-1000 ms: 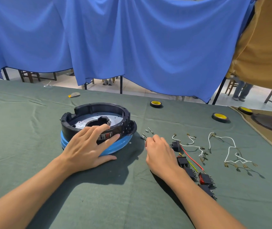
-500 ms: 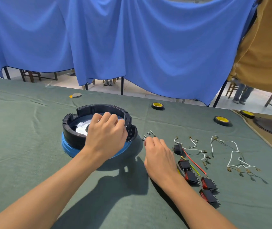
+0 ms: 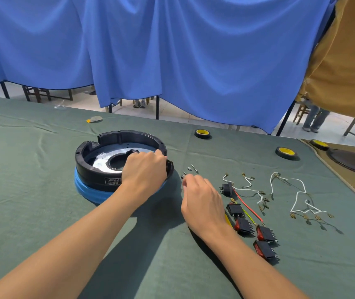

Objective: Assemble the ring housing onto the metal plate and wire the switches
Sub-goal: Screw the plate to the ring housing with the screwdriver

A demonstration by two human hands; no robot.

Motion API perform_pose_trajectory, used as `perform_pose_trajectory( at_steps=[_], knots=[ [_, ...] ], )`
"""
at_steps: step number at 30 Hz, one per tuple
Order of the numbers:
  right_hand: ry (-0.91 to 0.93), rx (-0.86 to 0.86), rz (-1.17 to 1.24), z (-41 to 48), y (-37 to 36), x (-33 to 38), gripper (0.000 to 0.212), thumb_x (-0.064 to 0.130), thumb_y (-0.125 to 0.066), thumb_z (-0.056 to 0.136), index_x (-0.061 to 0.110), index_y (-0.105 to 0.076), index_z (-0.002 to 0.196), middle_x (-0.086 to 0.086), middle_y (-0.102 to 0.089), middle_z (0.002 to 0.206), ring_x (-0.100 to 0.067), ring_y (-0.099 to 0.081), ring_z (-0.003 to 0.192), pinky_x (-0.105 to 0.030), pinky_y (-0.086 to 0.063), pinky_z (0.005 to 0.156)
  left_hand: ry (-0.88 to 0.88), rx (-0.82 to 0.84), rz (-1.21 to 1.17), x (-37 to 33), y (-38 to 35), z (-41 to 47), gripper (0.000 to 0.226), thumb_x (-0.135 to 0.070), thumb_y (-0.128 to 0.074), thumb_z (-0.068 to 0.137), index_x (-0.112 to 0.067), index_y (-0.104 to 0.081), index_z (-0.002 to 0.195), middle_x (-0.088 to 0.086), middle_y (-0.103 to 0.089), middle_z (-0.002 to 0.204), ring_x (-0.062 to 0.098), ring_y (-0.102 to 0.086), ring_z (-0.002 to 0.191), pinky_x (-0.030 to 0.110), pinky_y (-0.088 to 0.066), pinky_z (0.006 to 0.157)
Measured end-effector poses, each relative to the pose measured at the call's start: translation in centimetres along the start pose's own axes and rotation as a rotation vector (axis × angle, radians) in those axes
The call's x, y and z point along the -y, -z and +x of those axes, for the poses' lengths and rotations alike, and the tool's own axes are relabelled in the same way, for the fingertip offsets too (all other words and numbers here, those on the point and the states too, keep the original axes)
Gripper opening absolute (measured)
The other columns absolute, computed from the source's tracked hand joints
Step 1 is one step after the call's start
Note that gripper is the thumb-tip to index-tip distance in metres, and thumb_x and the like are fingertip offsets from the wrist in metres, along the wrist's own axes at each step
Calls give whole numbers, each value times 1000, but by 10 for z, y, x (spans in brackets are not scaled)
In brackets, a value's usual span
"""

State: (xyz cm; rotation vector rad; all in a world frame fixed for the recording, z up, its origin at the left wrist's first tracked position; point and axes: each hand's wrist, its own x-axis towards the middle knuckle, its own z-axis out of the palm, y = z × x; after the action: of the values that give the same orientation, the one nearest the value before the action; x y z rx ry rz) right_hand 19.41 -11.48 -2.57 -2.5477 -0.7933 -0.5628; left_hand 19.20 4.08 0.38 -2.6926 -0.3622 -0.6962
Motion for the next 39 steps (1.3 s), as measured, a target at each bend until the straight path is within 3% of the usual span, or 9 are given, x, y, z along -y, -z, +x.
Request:
perform_pose_trajectory(
  at_steps=[3, 8, 10, 13, 18, 21, 23, 30, 39],
  knots=[
    [-19, 0, 4, 1, 1, -1, 12, 11, -44, 93, 15, -52, 102, -3, -58, 101, -27, -52, 94, -35, -31, 70, -81, -76, -16, 15, 1, -12, 32, -33, -35, 103, -18, -57, 85, 0, -65, 62, 29, -61, 55, 29, -7, 45],
    [-61, -23, 28, 2, 2, -4, 10, 12, -45, 95, 16, -52, 101, -3, -59, 102, -25, -53, 95, -36, -39, 73, -235, -110, -75, 44, 1, -25, 28, -33, -42, 102, -17, -65, 100, -3, -59, 53, 29, -58, 49, 27, -28, 45],
    [-67, -45, 42, 3, 2, -4, 11, 12, -46, 95, 15, -53, 102, -3, -60, 102, -25, -54, 95, -37, -42, 73, -236, -116, -98, 50, 5, -26, 33, -35, -38, 102, -19, -66, 93, -3, -58, 53, 27, -59, 51, 27, -32, 46],
    [-79, -90, 52, 5, 2, -4, 13, 10, -48, 94, 14, -56, 103, -4, -62, 101, -26, -55, 93, -36, -41, 73, -122, -102, -109, 39, 14, -22, 49, -39, -35, 103, -16, -55, 64, -3, -56, 55, 26, -56, 54, 29, -41, 51],
    [-91, -113, 60, 5, 1, -6, 14, 8, -50, 94, 12, -60, 104, -6, -63, 101, -27, -56, 95, -35, -39, 75, 114, 21, -230, -6, 16, 7, 53, -49, -39, 101, -17, -32, 60, -1, -36, 58, 29, -45, 65, 31, -21, 53],
    [-93, -112, 56, 5, 1, -8, 16, 8, -50, 95, 11, -62, 105, -7, -63, 101, -28, -56, 96, -35, -39, 77, 208, 61, -206, -21, 10, 12, 38, -43, -47, 100, -14, -55, 76, 6, -59, 75, 32, -61, 83, 33, -28, 62],
    [-90, -107, 50, 5, 1, -10, 16, 10, -49, 96, 11, -62, 106, -7, -62, 102, -28, -56, 96, -35, -39, 76, 224, 56, -141, -22, 5, 6, 22, -31, -54, 97, -15, -64, 87, 5, -68, 83, 28, -65, 83, 32, -29, 63],
    [-71, -103, 104, 5, 0, -6, 17, 14, -47, 99, 8, -63, 102, -10, -61, 98, -32, -56, 92, -37, -35, 72, 3, -120, -77, -1, 2, -18, 32, -43, -47, 98, -20, -61, 81, -2, -67, 69, 22, -63, 63, 30, -22, 52],
    [-76, -55, 331, 12, 1, -4, 14, 13, -51, 98, 6, -62, 95, -9, -62, 93, -29, -58, 86, -40, -43, 77, -201, -276, -257, 36, -6, -32, 29, -45, -55, 92, -22, -71, 87, -7, -65, 60, 22, -64, 57, 26, -37, 47]
  ],
)
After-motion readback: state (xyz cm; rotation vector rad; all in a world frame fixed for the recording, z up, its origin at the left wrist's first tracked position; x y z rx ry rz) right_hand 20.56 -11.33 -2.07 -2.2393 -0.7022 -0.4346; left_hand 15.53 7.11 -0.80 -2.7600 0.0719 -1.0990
